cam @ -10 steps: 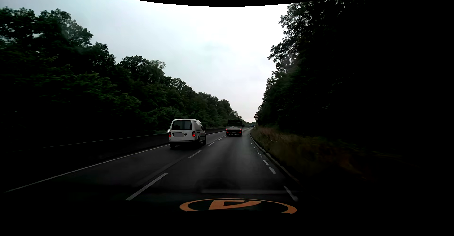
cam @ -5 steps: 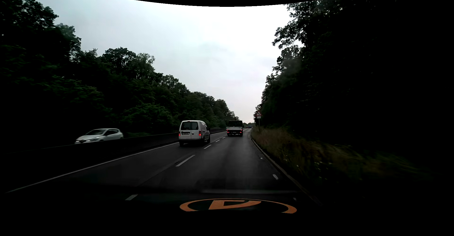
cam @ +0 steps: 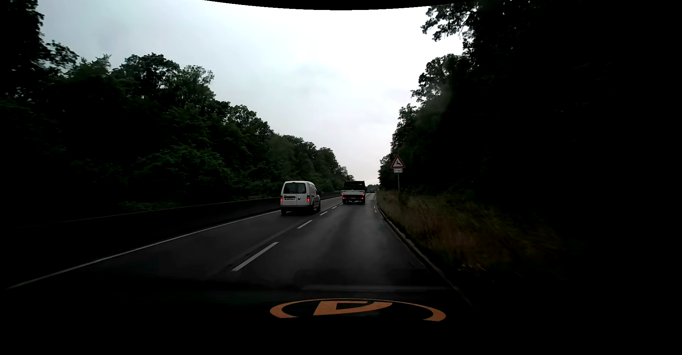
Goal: Follow the waypoints while adhering to traffic rules and regulations
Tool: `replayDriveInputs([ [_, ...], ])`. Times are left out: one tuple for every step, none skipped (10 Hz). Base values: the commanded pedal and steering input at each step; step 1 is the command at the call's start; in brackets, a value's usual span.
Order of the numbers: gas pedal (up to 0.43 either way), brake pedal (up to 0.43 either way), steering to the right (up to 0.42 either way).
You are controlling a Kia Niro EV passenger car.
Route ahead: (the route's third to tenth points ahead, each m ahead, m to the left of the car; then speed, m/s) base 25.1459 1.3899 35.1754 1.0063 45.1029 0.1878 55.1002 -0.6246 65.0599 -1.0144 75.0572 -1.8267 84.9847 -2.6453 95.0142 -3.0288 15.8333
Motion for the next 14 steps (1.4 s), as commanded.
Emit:
replayDriveInputs([
  [0.098,0.000,0.011],
  [0.098,0.000,0.011],
  [0.098,0.000,0.011],
  [0.110,0.000,0.011],
  [0.110,0.000,0.011],
  [0.110,0.000,0.011],
  [0.110,0.000,0.011],
  [0.110,0.000,0.011],
  [0.110,0.000,0.011],
  [0.110,0.000,0.009],
  [0.110,0.000,0.009],
  [0.110,0.000,0.010],
  [0.110,0.000,0.010],
  [0.110,0.000,0.009],
])
